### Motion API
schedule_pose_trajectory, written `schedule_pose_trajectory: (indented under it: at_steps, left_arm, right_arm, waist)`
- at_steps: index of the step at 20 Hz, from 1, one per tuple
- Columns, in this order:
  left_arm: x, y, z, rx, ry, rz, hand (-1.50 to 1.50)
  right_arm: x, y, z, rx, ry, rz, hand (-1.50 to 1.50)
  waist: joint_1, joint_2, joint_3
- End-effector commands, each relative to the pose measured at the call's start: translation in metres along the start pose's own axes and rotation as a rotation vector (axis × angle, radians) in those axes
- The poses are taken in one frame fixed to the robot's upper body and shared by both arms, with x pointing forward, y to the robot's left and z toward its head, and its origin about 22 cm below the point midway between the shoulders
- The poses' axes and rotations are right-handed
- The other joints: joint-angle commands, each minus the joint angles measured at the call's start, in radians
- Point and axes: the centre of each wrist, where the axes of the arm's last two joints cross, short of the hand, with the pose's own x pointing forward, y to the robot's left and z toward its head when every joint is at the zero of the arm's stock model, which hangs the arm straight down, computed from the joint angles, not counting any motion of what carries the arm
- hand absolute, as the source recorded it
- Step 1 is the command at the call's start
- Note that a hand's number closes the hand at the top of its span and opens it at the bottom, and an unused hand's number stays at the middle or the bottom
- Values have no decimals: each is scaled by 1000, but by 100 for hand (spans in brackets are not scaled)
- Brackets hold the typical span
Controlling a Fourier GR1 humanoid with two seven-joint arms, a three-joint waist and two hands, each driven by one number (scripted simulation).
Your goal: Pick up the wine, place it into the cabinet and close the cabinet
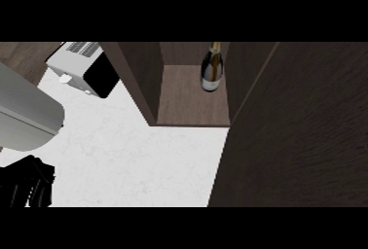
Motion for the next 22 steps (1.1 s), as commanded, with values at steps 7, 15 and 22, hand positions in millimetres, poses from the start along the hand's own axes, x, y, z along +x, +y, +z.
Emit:
schedule_pose_trajectory:
  at_steps: [7,15,22]
  left_arm:
    - [4,4,9,1,2,3,150]
    - [9,11,0,-11,-7,1,150]
    - [19,24,29,0,11,4,150]
  right_arm:
    - [32,21,-78,127,-88,-95,150]
    - [45,23,-155,61,-89,-145,150]
    - [51,0,-190,8,-97,-213,150]
  waist:
    - [8,-3,-1]
    - [5,-2,0]
    - [4,-3,0]
